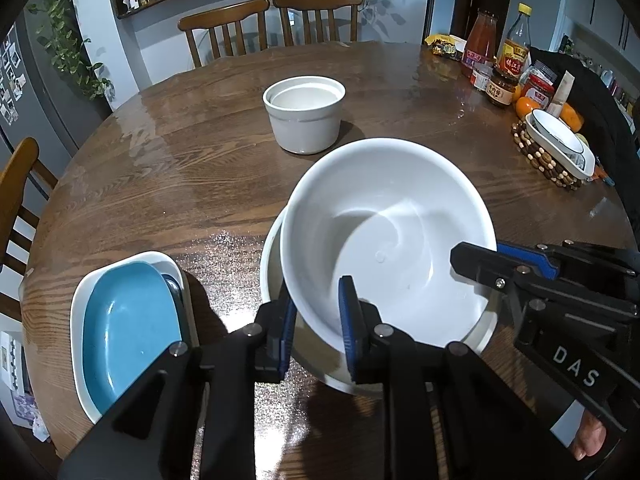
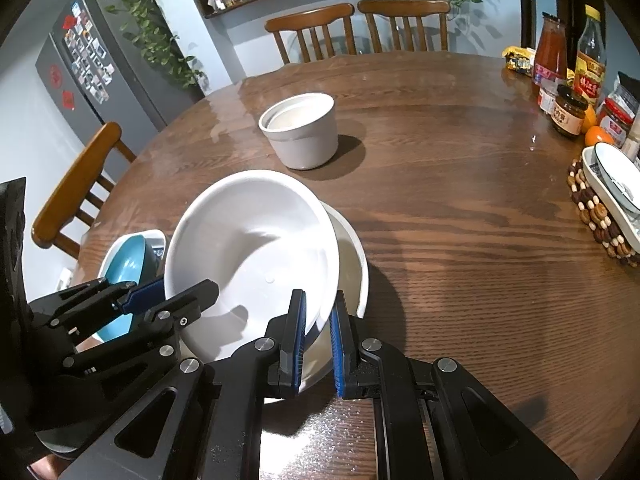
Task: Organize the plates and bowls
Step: 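Carry the smaller white bowl with both tools and lower it into the large white bowl, then open both tools and withdraw them toward the white ramekin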
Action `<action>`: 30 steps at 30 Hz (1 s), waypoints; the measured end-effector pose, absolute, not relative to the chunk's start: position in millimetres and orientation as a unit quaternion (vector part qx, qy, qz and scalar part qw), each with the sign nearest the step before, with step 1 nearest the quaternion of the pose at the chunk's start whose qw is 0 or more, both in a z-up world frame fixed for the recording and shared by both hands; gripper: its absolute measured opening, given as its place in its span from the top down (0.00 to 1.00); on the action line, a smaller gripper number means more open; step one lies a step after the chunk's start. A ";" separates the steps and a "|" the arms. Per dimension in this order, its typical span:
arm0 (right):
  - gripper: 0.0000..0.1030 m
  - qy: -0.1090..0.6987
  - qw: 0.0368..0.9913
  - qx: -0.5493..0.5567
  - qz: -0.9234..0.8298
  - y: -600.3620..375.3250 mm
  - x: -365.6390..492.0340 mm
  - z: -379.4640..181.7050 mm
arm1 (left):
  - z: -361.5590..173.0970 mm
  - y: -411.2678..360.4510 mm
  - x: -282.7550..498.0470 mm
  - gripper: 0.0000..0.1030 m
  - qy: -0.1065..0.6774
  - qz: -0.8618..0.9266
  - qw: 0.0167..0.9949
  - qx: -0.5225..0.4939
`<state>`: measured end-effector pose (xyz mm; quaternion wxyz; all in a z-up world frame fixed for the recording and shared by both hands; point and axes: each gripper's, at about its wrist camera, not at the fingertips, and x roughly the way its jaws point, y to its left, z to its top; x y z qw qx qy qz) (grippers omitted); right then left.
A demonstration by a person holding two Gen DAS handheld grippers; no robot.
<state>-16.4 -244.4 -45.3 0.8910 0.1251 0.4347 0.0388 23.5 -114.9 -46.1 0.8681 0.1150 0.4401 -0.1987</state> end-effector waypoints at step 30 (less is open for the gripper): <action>0.57 0.391 0.909 0.143 0.031 -253.9 -29.8 -16.5 | -7.5 -93.8 28.5 0.48 0.402 -0.195 0.892 0.065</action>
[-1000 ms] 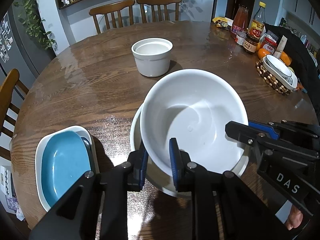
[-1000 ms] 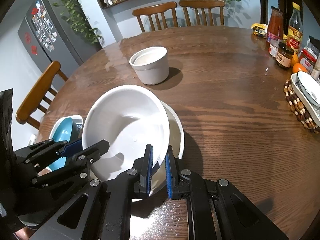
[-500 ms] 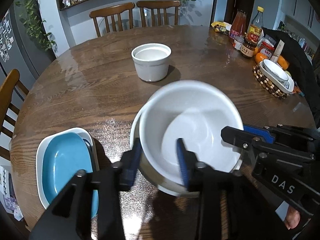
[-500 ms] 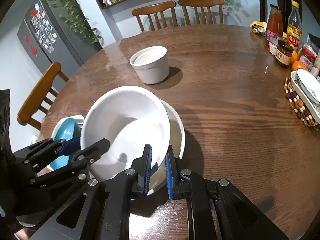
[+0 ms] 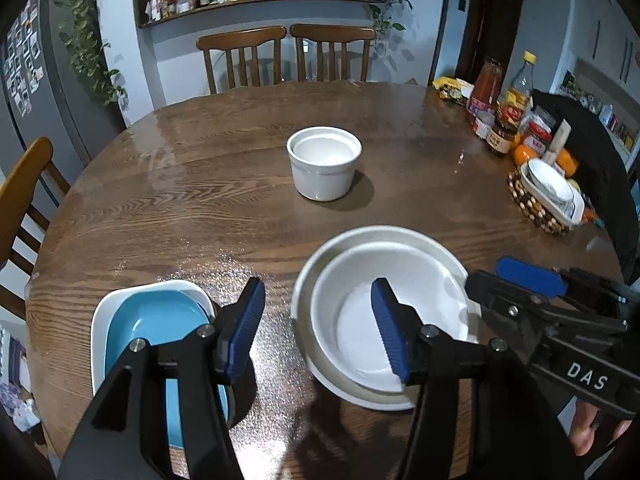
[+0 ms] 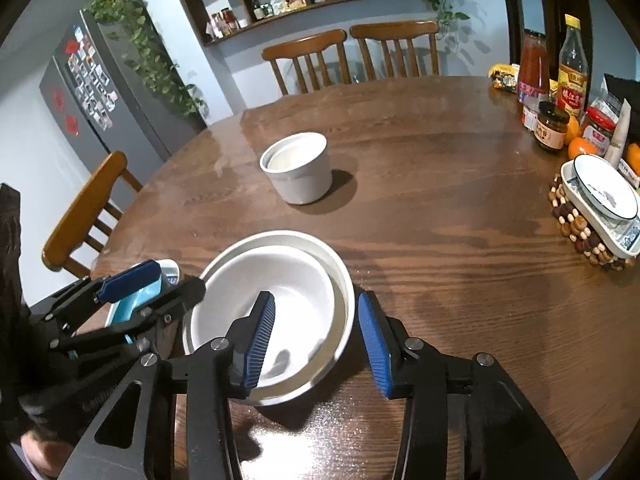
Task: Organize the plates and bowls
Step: 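Open both tools and withdraw them toward the white ramekin, then close the left tool on the white ramekin rim while the right tool closes beside it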
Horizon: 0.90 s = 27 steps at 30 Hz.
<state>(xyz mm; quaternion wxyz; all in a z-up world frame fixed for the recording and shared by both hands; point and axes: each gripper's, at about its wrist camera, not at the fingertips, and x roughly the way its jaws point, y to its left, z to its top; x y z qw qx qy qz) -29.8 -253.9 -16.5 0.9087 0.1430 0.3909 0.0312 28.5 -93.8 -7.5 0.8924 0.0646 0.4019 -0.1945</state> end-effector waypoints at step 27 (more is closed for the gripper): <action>0.57 0.467 0.856 0.217 0.049 -285.3 141.6 -26.1 | -19.6 -118.8 199.5 0.48 0.507 -0.139 0.850 -0.044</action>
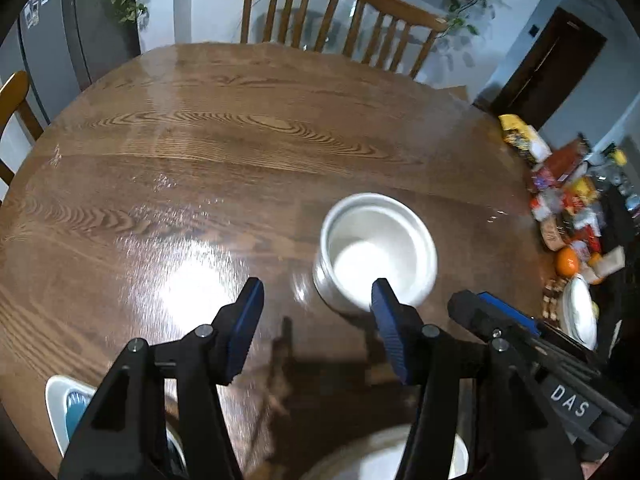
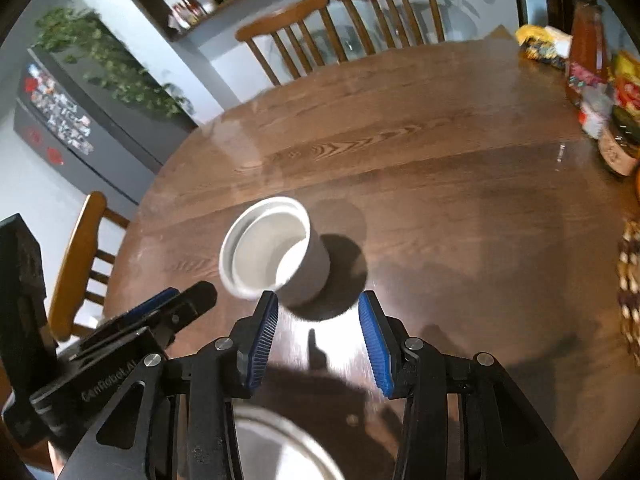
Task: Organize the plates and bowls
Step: 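Close the left tool on the white ramekin rim while the right tool closes beside it, then carry the white ramekin with both tools over the nested white bowls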
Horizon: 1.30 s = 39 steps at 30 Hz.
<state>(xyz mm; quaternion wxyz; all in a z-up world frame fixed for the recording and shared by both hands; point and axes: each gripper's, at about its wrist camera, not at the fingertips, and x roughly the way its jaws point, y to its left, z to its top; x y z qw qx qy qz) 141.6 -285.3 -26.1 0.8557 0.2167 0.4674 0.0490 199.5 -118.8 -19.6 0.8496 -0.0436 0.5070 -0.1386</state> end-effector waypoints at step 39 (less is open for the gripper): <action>0.85 0.440 0.872 0.204 0.060 -258.0 74.9 5.2 | 12.5 -117.0 108.3 0.86 0.444 -0.173 0.879 0.003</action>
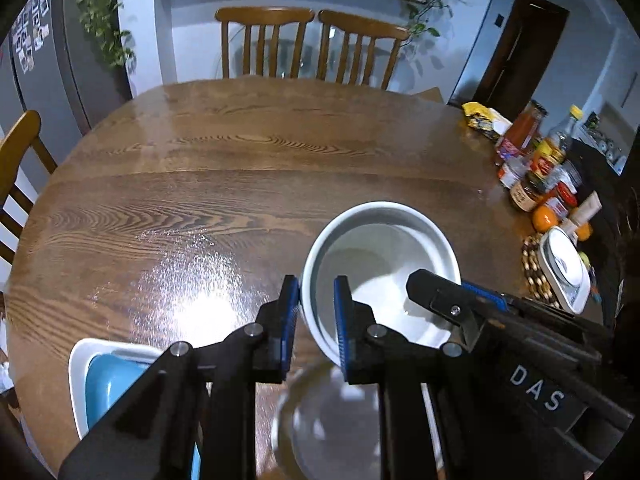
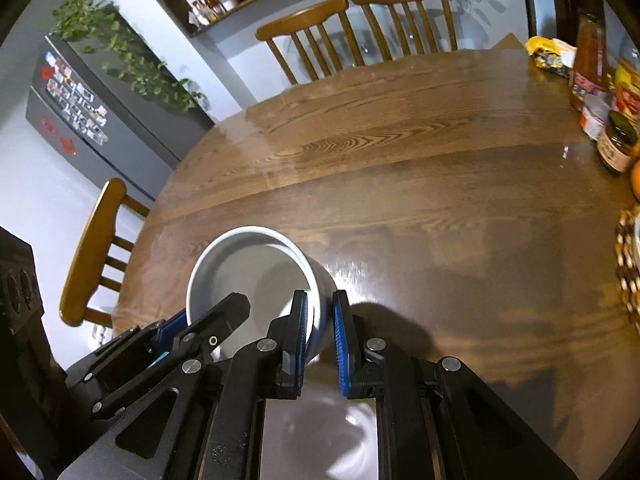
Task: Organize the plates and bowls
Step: 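Carry the white ramekin with both tools over the nested white bowls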
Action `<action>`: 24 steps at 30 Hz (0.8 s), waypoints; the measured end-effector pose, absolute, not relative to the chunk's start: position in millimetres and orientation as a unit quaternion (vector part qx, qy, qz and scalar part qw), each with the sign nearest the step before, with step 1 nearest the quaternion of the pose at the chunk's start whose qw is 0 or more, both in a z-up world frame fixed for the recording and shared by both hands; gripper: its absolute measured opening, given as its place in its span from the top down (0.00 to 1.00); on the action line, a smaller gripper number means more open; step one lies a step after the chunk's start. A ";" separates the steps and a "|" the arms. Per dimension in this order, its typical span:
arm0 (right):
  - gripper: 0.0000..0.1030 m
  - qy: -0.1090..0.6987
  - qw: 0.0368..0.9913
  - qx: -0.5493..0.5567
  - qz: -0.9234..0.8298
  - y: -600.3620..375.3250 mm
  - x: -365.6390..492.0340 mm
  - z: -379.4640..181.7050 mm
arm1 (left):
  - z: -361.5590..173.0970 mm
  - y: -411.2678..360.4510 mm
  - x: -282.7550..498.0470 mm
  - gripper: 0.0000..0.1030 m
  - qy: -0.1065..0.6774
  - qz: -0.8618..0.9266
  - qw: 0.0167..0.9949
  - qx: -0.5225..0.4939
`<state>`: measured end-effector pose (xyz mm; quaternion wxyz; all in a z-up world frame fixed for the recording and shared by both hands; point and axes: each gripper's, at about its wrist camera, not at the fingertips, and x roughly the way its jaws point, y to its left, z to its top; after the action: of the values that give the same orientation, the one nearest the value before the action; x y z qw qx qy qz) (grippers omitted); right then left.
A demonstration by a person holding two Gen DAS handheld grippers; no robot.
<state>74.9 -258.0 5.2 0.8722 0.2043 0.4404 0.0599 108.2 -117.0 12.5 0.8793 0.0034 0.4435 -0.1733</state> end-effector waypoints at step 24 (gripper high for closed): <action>0.85 0.428 0.881 0.197 0.038 -241.9 -22.1 10.9 | 16.1 -113.3 17.0 0.85 0.420 -0.208 0.883 0.027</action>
<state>-22.1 -241.9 10.9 0.8813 0.1965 0.4280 0.0377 17.0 -113.3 16.1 0.8829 0.0272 0.4202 -0.2077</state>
